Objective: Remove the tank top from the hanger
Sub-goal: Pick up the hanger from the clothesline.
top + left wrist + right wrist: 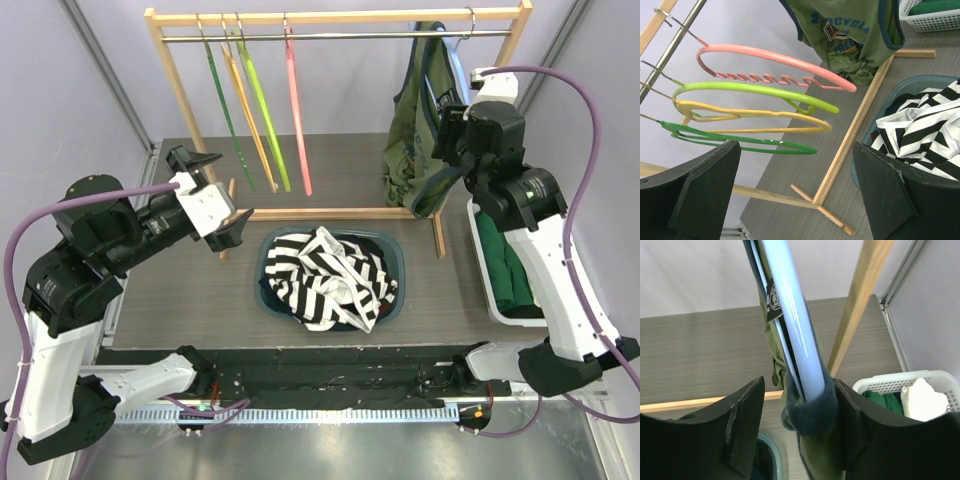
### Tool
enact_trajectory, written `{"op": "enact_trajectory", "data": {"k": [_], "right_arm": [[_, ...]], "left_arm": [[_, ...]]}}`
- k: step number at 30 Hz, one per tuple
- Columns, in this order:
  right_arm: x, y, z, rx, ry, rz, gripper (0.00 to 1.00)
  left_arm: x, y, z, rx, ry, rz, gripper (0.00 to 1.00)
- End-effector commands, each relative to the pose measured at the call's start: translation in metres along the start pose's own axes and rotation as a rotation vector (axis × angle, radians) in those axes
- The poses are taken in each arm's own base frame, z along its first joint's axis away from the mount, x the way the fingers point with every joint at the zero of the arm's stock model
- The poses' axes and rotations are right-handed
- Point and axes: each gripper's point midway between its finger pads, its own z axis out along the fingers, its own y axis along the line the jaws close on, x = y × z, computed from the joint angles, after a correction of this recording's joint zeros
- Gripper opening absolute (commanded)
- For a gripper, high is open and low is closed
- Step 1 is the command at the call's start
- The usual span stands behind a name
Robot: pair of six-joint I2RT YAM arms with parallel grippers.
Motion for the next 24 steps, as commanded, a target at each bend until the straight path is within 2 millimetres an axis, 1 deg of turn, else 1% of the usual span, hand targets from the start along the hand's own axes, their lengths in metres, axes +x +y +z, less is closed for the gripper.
{"op": "enact_trajectory", "data": {"k": [1,5,8,9,11,12,14,15,17,20,22,24], "right_arm": [[-0.001,0.009,0.009,-0.03,-0.006,0.03,0.59],[0.001,0.012,0.008,-0.058,-0.006,0.038,0.47],[0.005,0.013,0.009,-0.065,0.002,0.033,0.35],[0.004,0.013,0.008,-0.065,0.0,0.031,0.23],[0.003,0.014,0.008,-0.075,-0.014,0.034,0.12],[0.002,0.015,0.008,-0.083,-0.023,0.033,0.02],[-0.005,0.015,0.005,-0.1,-0.074,0.025,0.01],[-0.014,0.016,0.003,-0.11,-0.118,0.034,0.01],[-0.019,0.012,0.001,-0.105,-0.156,0.019,0.01],[-0.035,0.014,0.0,-0.115,-0.213,0.01,0.01],[-0.049,0.013,-0.002,-0.112,-0.255,0.021,0.01],[-0.056,0.016,0.001,-0.112,-0.272,0.019,0.01]], "left_arm": [[-0.01,0.004,-0.005,-0.018,-0.043,0.001,1.0],[-0.008,0.003,-0.005,-0.013,-0.039,0.0,1.0],[-0.007,0.001,-0.005,-0.009,-0.039,0.0,1.0],[-0.008,0.002,-0.005,-0.01,-0.04,0.001,1.0],[-0.006,0.001,-0.004,-0.006,-0.035,-0.002,1.0],[-0.006,0.0,-0.004,-0.005,-0.036,-0.002,1.0],[-0.006,0.0,-0.004,-0.003,-0.036,-0.002,0.99],[-0.003,-0.002,-0.003,0.002,-0.03,-0.004,1.0],[-0.001,-0.002,-0.002,0.004,-0.025,-0.003,1.0],[0.003,-0.002,0.001,0.005,-0.012,0.005,1.0],[0.005,-0.002,0.003,0.001,-0.007,0.003,1.0],[0.006,-0.001,0.003,-0.002,-0.001,0.002,1.0]]}}
